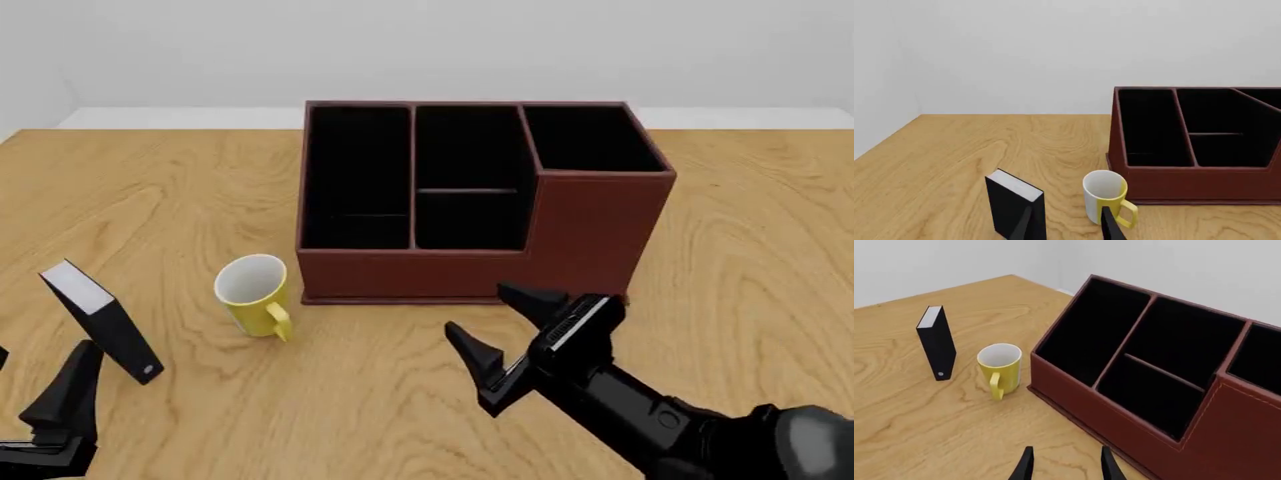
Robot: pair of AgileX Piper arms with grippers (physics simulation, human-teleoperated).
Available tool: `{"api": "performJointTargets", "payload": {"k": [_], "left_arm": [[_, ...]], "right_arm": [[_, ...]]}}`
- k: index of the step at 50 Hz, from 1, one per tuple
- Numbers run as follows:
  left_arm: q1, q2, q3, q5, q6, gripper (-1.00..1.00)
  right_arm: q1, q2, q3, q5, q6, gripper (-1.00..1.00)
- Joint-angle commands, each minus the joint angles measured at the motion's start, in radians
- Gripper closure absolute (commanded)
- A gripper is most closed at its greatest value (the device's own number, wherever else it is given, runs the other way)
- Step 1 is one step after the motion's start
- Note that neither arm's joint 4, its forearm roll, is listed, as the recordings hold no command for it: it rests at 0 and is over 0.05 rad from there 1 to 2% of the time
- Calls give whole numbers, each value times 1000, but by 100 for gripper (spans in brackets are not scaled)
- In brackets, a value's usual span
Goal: Pick up the yellow and white mug and place it to the right of the caddy.
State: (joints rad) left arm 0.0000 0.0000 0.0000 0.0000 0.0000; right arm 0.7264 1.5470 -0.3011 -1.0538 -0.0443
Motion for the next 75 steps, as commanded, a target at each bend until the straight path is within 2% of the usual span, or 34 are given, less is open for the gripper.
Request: {"api": "performJointTargets", "payload": {"k": [1, 15, 30, 50, 75], "left_arm": [[0, 0, 0, 0, 0, -100], [0, 0, 0, 0, 0, -100], [0, 0, 0, 0, 0, -100], [0, 0, 0, 0, 0, -100], [0, 0, 0, 0, 0, -100]], "right_arm": [[29, 55, -60, 9, 11, -100], [59, 99, -130, 33, 37, -100], [79, 179, -182, 23, 32, -100], [115, 255, -271, 60, 14, -100], [144, 374, -375, 86, 27, -100]]}}
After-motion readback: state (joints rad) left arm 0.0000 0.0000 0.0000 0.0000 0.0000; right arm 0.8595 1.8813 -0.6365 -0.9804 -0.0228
